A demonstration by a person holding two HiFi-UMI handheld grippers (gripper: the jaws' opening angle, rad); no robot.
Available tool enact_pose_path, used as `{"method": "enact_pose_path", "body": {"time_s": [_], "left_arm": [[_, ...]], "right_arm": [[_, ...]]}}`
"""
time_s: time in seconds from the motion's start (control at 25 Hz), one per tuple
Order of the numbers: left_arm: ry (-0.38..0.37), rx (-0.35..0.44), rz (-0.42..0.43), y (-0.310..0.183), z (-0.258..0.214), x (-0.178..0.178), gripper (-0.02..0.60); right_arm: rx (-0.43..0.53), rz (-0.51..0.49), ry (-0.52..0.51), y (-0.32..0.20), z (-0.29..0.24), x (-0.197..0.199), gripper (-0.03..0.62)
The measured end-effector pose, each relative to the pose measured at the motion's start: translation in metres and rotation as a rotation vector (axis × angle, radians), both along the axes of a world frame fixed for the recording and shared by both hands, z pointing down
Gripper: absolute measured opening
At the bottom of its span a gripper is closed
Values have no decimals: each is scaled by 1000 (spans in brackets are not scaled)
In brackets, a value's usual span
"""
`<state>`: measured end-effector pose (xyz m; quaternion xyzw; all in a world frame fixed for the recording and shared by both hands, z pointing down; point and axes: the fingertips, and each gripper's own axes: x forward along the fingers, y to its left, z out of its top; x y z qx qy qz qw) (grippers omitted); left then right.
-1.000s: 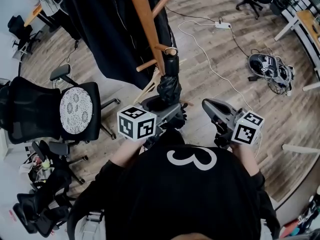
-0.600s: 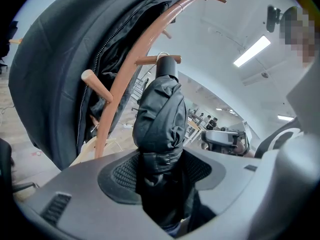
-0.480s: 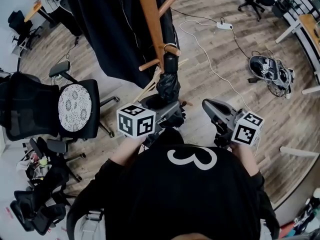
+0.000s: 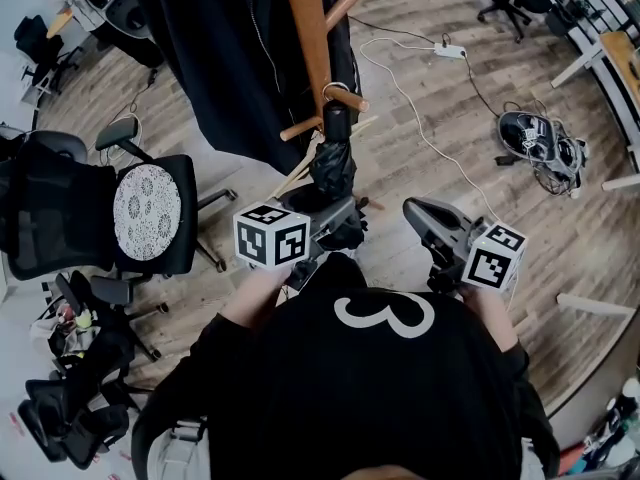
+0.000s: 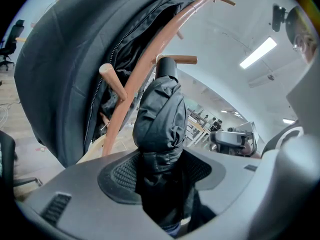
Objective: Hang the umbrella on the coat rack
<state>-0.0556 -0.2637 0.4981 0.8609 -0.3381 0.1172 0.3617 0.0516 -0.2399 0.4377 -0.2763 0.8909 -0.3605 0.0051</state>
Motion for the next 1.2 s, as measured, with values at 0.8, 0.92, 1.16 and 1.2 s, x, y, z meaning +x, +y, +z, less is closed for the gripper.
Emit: {"method": "enact_pose_path", "body": {"time_s": [0.8, 0.92, 1.16, 1.2], "left_arm": [[-150, 144, -39, -46, 39, -7, 264], [-179, 197, -40, -57, 45, -11, 264], [-157, 220, -80, -73, 49, -16, 264], [-160, 221, -84, -75, 50, -17, 262]], "right_arm": [[-31, 32, 11, 4, 11, 10, 26], [-36, 39, 15, 6, 14, 12, 26], [-39, 53, 21, 7, 16, 17, 26], [-40, 52, 21, 7, 16, 17, 26]]}}
